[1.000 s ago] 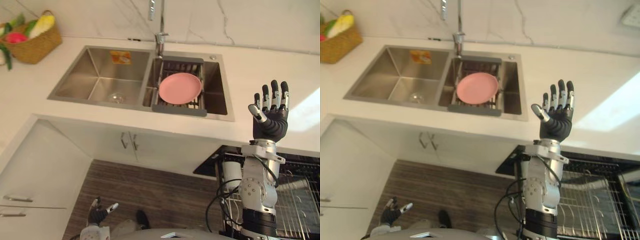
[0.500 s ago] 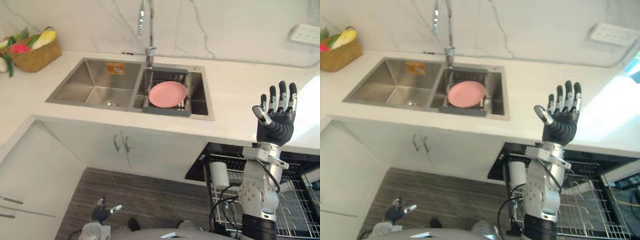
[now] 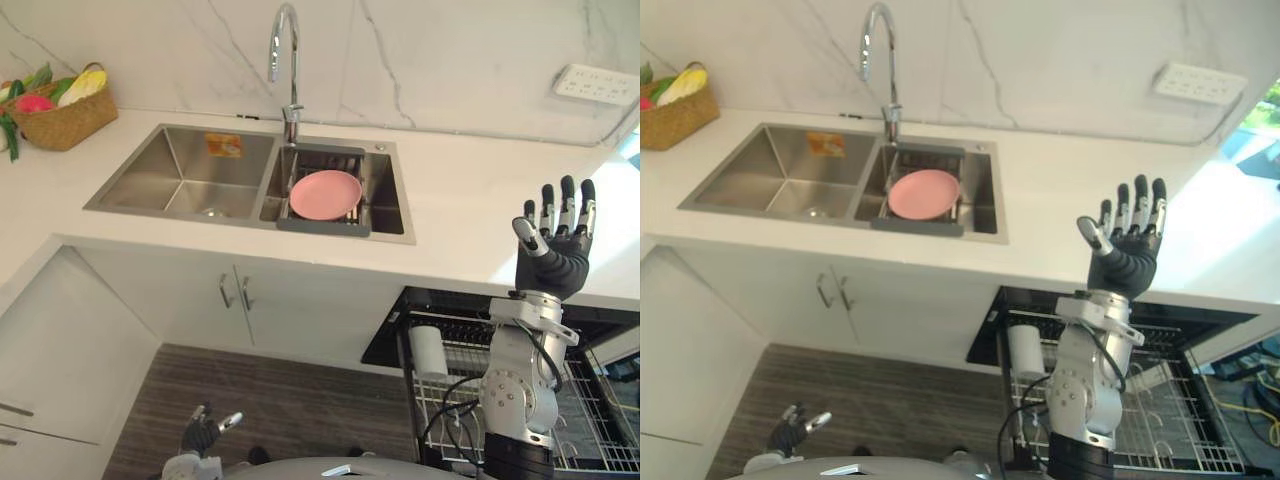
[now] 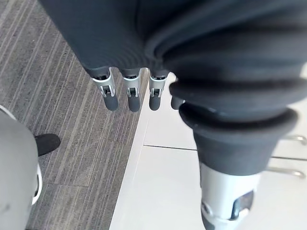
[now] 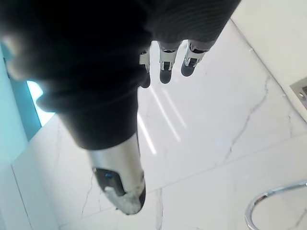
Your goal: Walk over to the sink, pick up the cup, carry it to the dishwasher, place the cup inside the dishwasher, then close the dishwasher door
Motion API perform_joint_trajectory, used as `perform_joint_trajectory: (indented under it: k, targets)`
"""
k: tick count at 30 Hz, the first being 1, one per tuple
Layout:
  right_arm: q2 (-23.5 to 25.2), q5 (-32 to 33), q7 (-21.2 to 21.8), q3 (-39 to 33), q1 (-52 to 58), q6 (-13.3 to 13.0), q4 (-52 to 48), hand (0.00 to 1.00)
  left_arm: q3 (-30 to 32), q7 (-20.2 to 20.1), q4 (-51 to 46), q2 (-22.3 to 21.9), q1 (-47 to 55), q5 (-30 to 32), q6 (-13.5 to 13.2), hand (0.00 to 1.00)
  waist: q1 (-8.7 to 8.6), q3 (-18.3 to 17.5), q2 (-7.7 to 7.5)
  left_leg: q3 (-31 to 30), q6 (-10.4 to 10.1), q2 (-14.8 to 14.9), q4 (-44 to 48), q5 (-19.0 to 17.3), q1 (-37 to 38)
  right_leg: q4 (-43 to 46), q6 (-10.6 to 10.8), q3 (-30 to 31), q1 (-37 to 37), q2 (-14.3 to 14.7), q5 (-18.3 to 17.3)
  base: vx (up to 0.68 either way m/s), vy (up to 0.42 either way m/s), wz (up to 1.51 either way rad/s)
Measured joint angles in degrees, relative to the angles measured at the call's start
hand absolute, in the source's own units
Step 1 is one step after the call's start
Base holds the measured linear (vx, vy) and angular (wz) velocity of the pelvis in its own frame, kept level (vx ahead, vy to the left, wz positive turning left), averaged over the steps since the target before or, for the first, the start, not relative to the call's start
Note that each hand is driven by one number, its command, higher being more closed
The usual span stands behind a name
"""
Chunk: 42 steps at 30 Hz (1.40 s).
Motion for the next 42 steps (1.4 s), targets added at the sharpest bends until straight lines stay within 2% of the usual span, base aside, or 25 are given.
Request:
perform_joint_trajectory:
  k: [3,5,7,9,10,13,15,16,17,21,23,30,34,38,42]
  targets:
    - [-1.5,0.1,0.1,1.5,-2.6,3.5,3.5,0.00,2.4,-1.1,2.0,0.0,0.0,-4.2,0.0,0.00,0.19,-0.8,-0.08,-0.7,-0.4,0.2,0.0,0.2,-0.9,-0.6,-0.1,-0.5,-0.4,0.4,0.0,0.02,-0.022,0.08]
    - [-2.3,-0.6,-0.1,1.6,-3.8,5.8,4.8,0.00,3.8,-1.6,2.8,0.1,0.0,-6.3,0.1,0.00,1.03,-1.0,-0.21,-0.7,-0.6,0.2,0.0,0.3,-1.1,-0.9,-0.2,-0.5,-0.6,0.5,0.1,0.05,-0.023,0.03]
    - [-2.9,-4.1,-0.1,1.6,-4.5,7.4,5.1,0.00,4.5,-2.0,3.3,0.7,0.3,-6.6,0.1,0.00,1.77,-1.1,-0.36,-0.8,-0.7,0.2,0.0,0.2,-1.0,-1.6,-0.5,-0.5,-0.1,0.8,0.6,0.07,-0.021,0.00]
    - [-4.0,-12.9,-0.2,1.8,-7.3,9.1,7.0,0.00,4.5,-2.0,4.6,1.8,1.5,-6.5,1.0,0.00,1.95,-1.3,-1.00,-0.8,-0.5,0.2,0.0,0.4,-0.8,-3.3,-0.1,-0.5,0.7,1.1,1.6,0.06,-0.008,0.00]
    - [-4.6,-15.2,-0.3,1.9,-8.3,9.3,7.3,0.00,4.6,-2.0,4.6,1.9,1.9,-6.5,1.3,0.00,1.94,-1.3,-1.18,-0.9,-0.4,0.1,0.1,0.4,-0.8,-3.6,-0.1,-0.6,1.0,1.2,2.0,0.05,0.001,-0.01]
    - [-10.4,-23.4,-0.7,4.0,-18.1,9.5,13.4,0.00,4.6,-2.2,4.6,2.4,2.6,-5.8,2.7,0.00,2.05,-1.4,-1.53,-1.2,-0.3,0.0,0.1,0.5,-0.6,-4.7,-0.2,-0.7,1.7,1.3,2.9,0.01,0.004,-0.01]
    - [-14.5,-28.3,-0.9,6.6,-24.2,10.3,18.2,0.00,4.6,-2.4,4.6,2.4,2.4,-5.7,3.1,0.00,2.81,-1.3,-1.61,-1.5,-0.3,0.0,0.0,0.4,0.0,-4.8,-0.1,-0.9,2.3,1.3,2.8,-0.02,0.034,0.08]
    - [-17.5,-32.8,-0.3,8.8,-28.0,12.0,20.6,0.00,4.6,-2.5,4.4,2.4,2.1,-5.7,3.8,0.00,3.40,-1.4,-1.67,-2.1,-0.6,0.0,0.0,0.3,0.2,-4.9,-0.1,-1.3,2.8,1.3,2.6,-0.04,0.036,0.19]
    - [-18.9,-34.8,0.3,9.9,-29.6,12.2,21.8,0.00,4.6,-2.5,4.3,2.5,2.0,-5.4,4.1,0.00,3.59,-1.3,-1.72,-2.6,-0.6,-0.1,0.0,0.3,0.1,-4.9,0.0,-1.9,3.0,1.3,2.4,-0.03,0.034,0.25]
    - [-23.5,-47.2,3.0,15.4,-35.0,11.9,27.9,0.00,4.9,-3.1,4.3,2.8,2.3,-4.7,6.0,0.00,5.02,-1.3,-1.95,-3.7,-0.7,-0.2,0.0,0.5,-0.2,-4.5,0.0,-2.7,3.0,1.1,1.7,-0.02,0.026,0.12]
    - [-25.1,-52.6,4.6,17.5,-36.3,11.5,30.0,0.00,4.9,-3.2,4.2,3.0,2.4,-4.7,6.8,0.00,5.19,-1.4,-2.16,-4.4,-0.8,-0.4,0.0,0.6,-0.6,-4.5,0.0,-3.4,2.9,1.1,1.6,-0.01,0.023,0.17]
    - [-28.0,-73.9,9.3,26.8,-40.6,6.7,38.3,0.00,4.6,-3.7,3.8,3.8,2.2,-3.4,8.7,0.00,6.54,-1.2,-2.90,-5.6,-0.7,-0.4,0.0,0.8,-1.2,-4.9,0.1,-4.4,3.1,1.2,2.0,0.03,0.009,0.07]
    - [-29.1,-80.7,10.4,29.1,-42.7,4.7,42.7,0.00,4.5,-4.7,3.6,4.1,2.5,-2.5,9.0,0.00,7.06,-1.1,-3.06,-6.4,-0.3,-0.7,0.0,1.0,-1.4,-5.0,0.3,-5.3,3.2,1.2,1.7,0.03,0.008,0.11]
    - [-30.4,-87.6,10.4,31.5,-44.0,3.4,47.6,0.00,4.4,-5.1,1.7,4.1,2.9,-2.5,9.0,0.00,8.37,0.0,-3.32,-7.3,-0.1,-1.2,0.3,1.2,-1.7,-5.0,0.6,-5.8,3.1,0.8,1.7,0.03,0.024,0.07]
    - [-30.4,-87.9,12.3,33.5,-46.1,1.6,49.8,0.00,4.4,-5.8,1.4,4.1,3.4,-2.5,9.0,0.00,8.58,1.4,-3.15,-7.6,-0.1,-1.7,0.4,1.1,-1.8,-5.0,1.0,-5.8,3.1,0.2,1.9,0.01,0.046,0.00]
